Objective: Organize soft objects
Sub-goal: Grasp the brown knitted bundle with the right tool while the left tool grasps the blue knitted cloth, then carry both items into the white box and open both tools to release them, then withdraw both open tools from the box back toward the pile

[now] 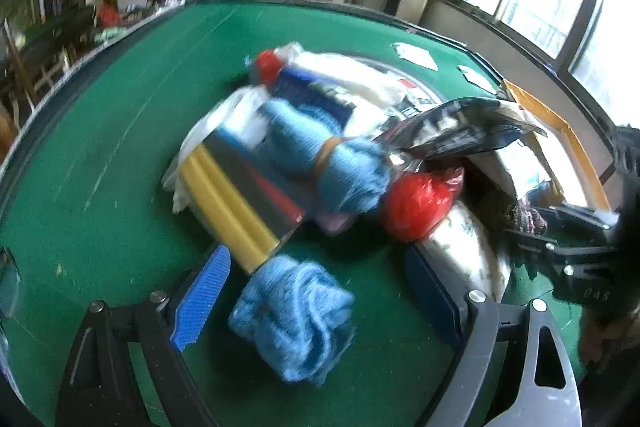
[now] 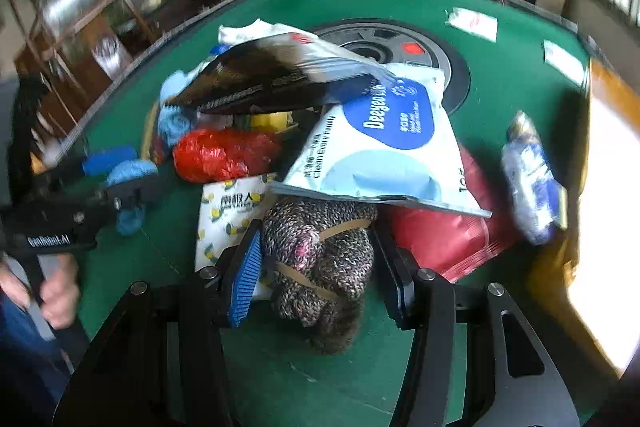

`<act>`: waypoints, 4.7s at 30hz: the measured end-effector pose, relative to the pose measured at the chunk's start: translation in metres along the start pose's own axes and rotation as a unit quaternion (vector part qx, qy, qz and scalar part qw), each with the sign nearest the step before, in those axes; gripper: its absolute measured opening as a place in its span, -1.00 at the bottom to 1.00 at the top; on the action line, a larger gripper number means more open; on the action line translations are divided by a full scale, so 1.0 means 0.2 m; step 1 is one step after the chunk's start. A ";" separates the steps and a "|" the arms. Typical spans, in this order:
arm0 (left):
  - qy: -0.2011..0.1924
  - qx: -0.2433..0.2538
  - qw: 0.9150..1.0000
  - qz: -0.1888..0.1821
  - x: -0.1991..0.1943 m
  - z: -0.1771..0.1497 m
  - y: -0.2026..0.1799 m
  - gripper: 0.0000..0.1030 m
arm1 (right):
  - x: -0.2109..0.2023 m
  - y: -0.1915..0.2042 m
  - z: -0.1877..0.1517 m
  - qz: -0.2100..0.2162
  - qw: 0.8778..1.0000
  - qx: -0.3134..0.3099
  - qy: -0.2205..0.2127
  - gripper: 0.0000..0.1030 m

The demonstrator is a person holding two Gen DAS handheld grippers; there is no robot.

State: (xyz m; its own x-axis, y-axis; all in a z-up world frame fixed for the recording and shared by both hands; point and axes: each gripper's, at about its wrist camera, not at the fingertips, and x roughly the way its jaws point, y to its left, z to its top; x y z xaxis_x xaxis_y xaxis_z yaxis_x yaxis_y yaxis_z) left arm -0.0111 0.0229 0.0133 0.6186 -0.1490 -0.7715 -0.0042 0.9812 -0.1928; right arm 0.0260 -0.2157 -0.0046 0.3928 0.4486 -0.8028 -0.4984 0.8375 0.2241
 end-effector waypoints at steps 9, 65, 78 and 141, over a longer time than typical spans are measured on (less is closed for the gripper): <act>0.050 -0.016 0.998 0.020 -0.02 -0.04 0.06 0.72 | -0.03 -0.02 -0.04 0.070 0.997 0.007 -0.024 -0.02; 0.106 0.231 0.965 -0.066 0.80 0.58 -1.84 -0.06 | -0.51 -1.64 -0.01 -0.009 0.863 0.463 -0.200 -0.02; 0.128 0.213 0.966 -0.074 0.81 0.58 -1.82 0.00 | -0.47 -1.67 -0.01 -0.029 0.866 0.462 -0.188 0.03; 0.055 0.219 0.970 -0.093 0.55 0.51 -1.65 0.45 | -0.72 -1.54 0.02 -0.057 0.867 0.423 -0.256 0.04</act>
State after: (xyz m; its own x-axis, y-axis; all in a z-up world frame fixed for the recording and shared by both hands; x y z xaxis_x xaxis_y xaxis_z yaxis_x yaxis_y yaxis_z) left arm 0.1384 -0.3043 0.0545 0.4891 -0.3179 -0.8123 0.4483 0.8904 -0.0785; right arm 0.1251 -0.5366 0.0441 0.8020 0.2460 -0.5444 0.2263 0.7182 0.6580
